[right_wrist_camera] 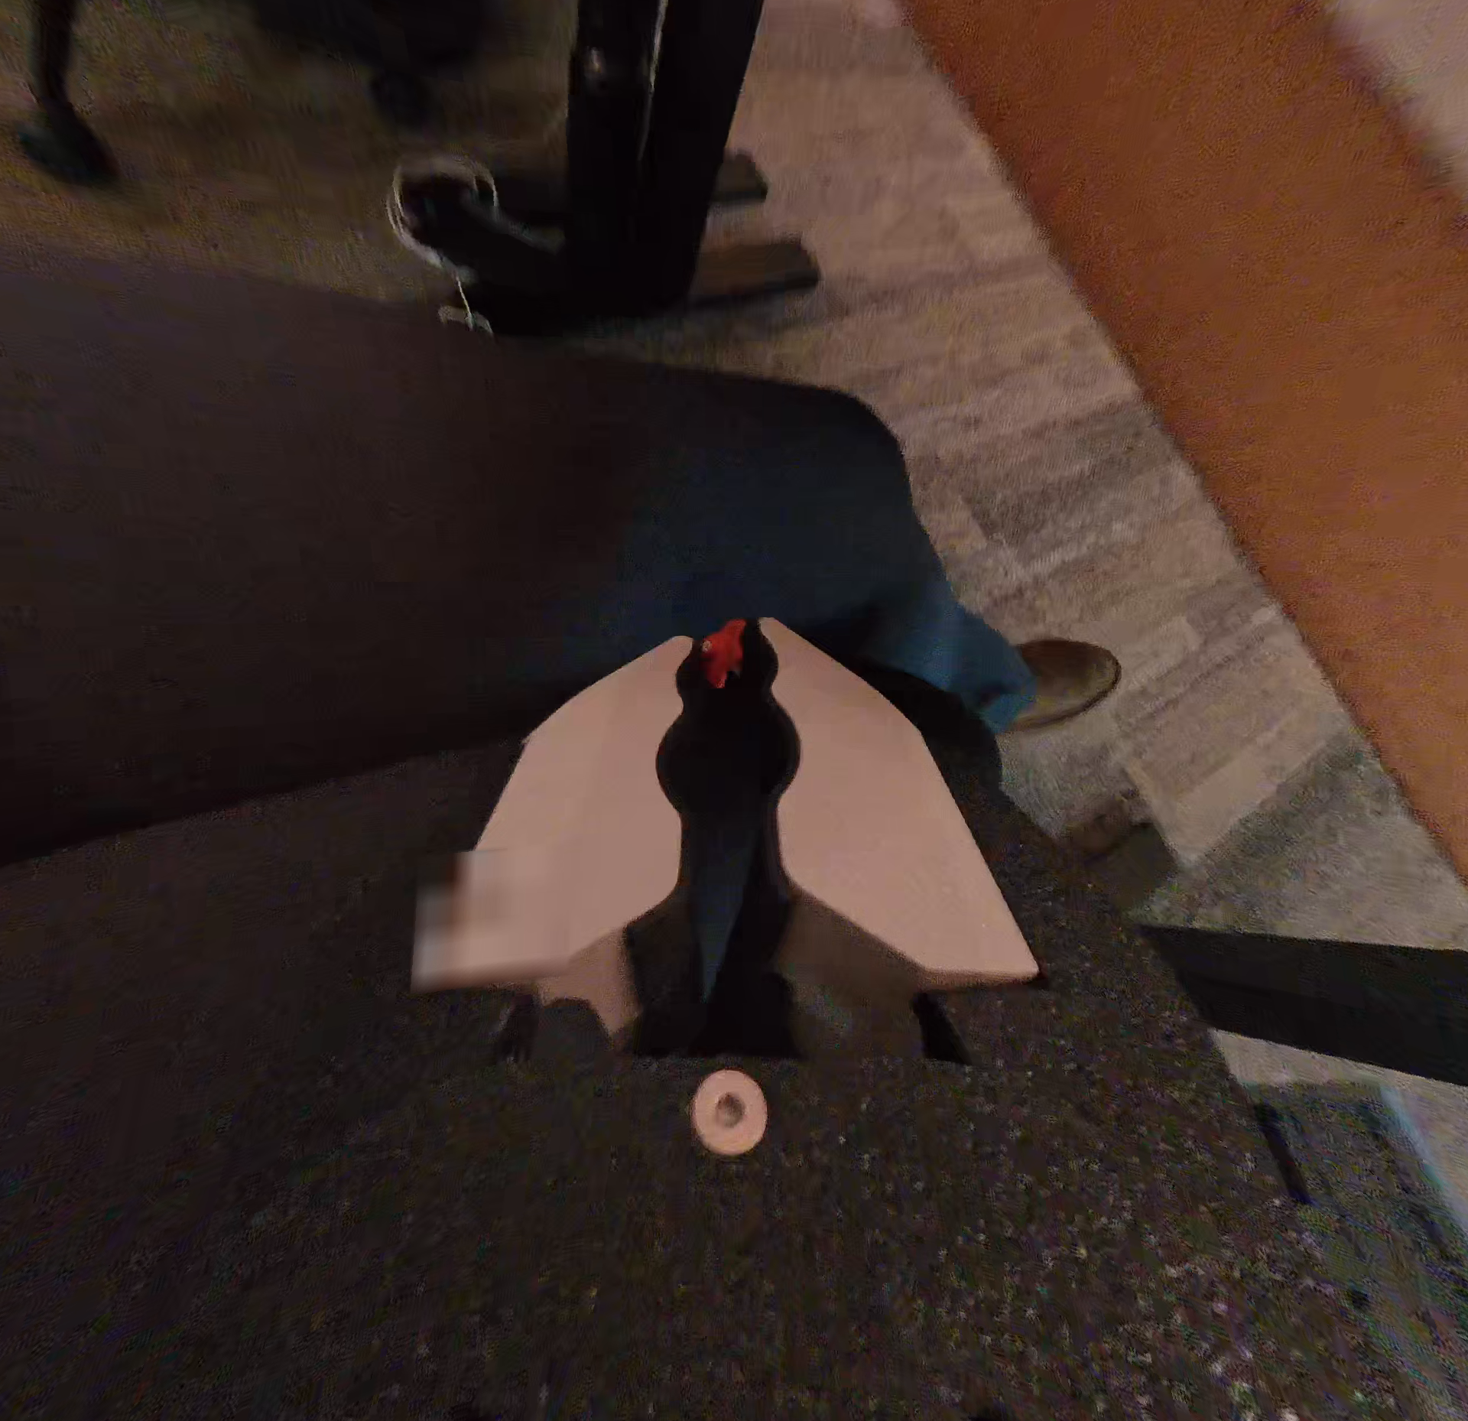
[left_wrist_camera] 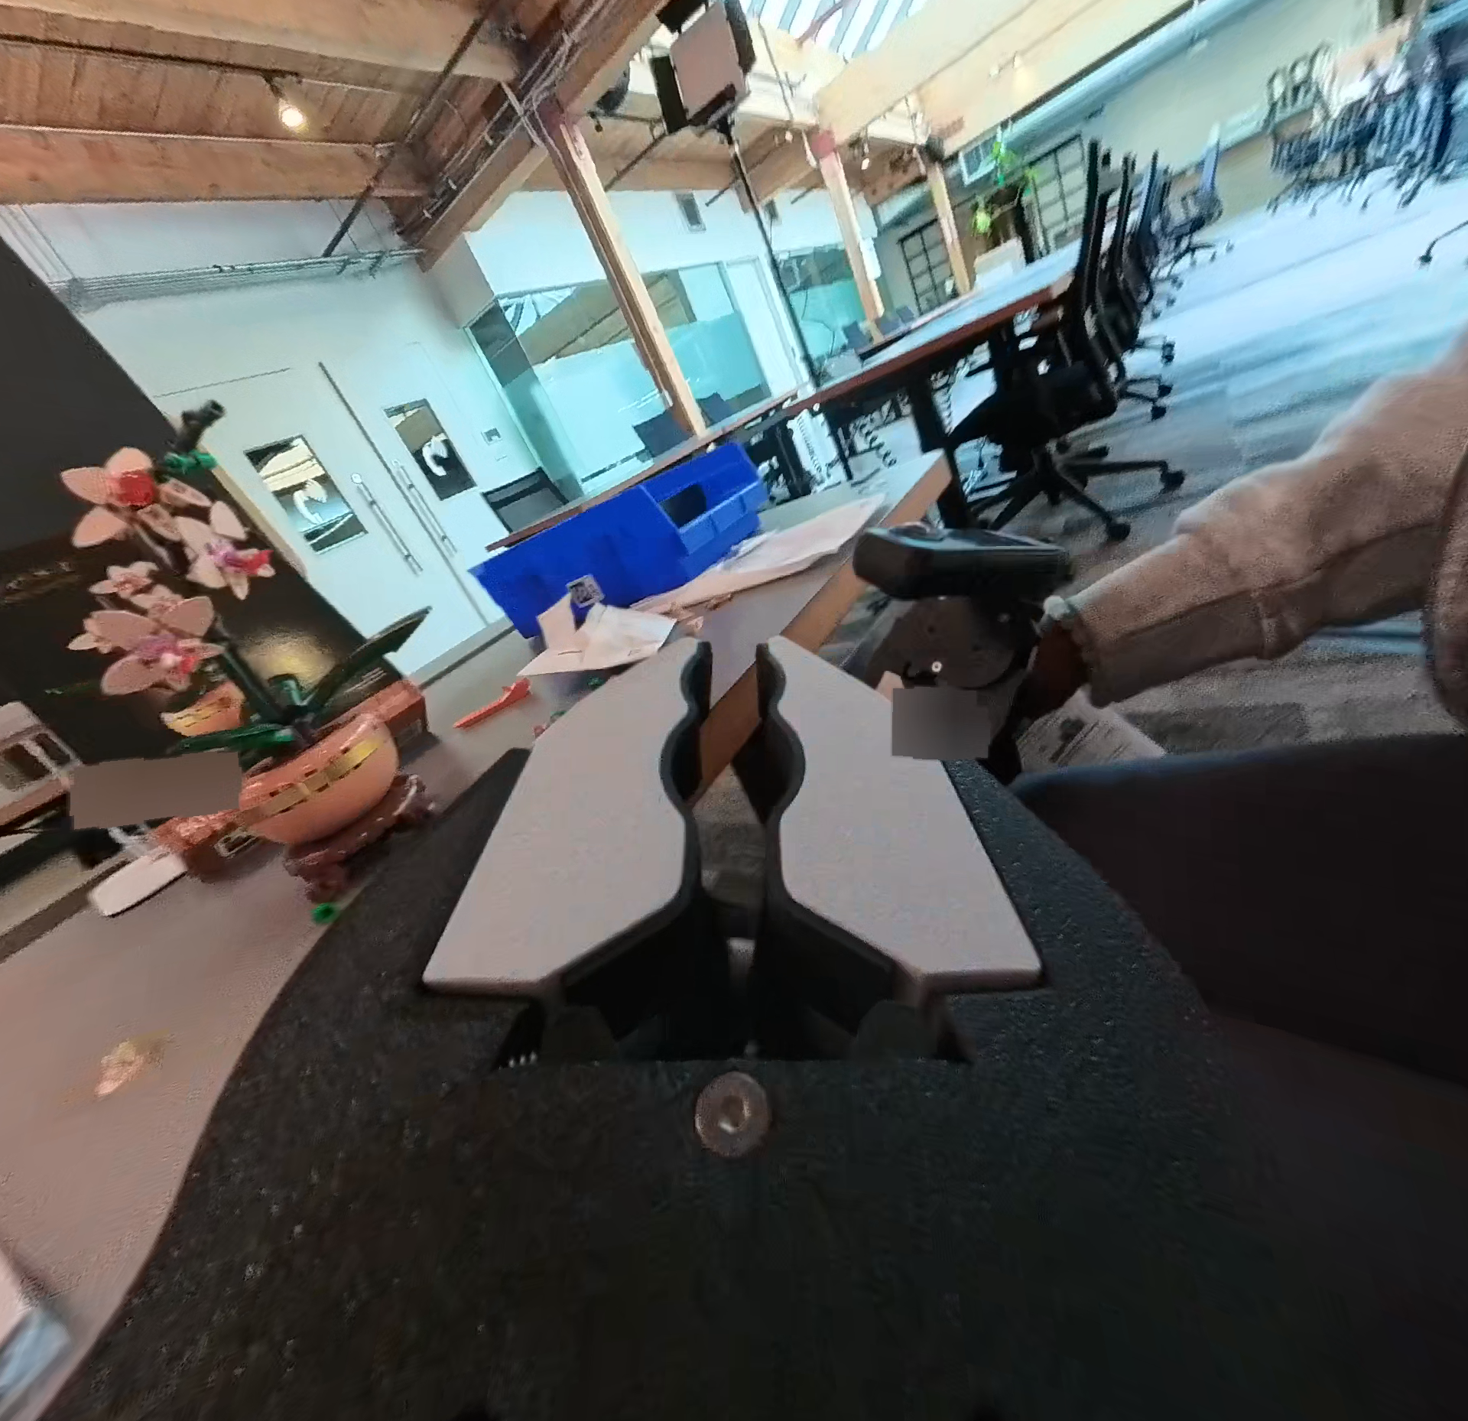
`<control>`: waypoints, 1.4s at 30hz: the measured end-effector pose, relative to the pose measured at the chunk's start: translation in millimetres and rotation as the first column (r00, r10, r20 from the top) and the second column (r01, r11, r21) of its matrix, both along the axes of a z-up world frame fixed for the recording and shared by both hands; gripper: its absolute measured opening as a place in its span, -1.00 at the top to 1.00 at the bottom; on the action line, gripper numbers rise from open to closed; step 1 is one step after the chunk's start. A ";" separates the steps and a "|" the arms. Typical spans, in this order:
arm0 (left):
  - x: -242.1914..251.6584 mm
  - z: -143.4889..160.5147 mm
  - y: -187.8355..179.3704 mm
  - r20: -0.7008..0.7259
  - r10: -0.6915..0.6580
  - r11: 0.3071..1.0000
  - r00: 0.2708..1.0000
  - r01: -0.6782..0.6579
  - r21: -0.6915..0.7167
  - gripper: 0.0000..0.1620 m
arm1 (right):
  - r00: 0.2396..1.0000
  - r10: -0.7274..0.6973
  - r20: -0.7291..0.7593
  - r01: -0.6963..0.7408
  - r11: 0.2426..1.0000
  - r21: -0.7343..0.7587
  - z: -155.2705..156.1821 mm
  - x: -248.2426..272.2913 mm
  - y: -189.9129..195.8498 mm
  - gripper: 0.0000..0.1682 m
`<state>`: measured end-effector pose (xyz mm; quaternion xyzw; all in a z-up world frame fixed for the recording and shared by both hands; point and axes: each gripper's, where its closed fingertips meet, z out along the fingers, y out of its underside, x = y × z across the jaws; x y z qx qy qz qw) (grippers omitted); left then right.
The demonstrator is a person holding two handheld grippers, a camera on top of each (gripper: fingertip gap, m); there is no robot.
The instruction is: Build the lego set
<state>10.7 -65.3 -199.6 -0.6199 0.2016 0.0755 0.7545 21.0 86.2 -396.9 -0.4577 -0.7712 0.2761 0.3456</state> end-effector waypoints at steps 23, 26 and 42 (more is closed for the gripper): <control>-41.5 88.0 174.3 0.164 -0.184 0.982 0.969 0.174 0.077 0.53 | 0.834 -0.015 -0.551 -0.346 0.763 -0.546 273.3 -35.2 51.1 0.90; -35.2 99.1 169.9 0.102 -0.181 0.980 0.978 0.171 0.099 0.63 | 0.803 0.004 -0.596 -0.368 0.790 -0.490 291.2 -30.8 41.3 0.90; -54.6 94.5 197.8 0.100 -0.253 0.968 0.962 0.251 0.031 0.69 | 0.844 0.119 -0.523 -0.425 0.742 -0.517 299.9 -103.5 57.7 0.90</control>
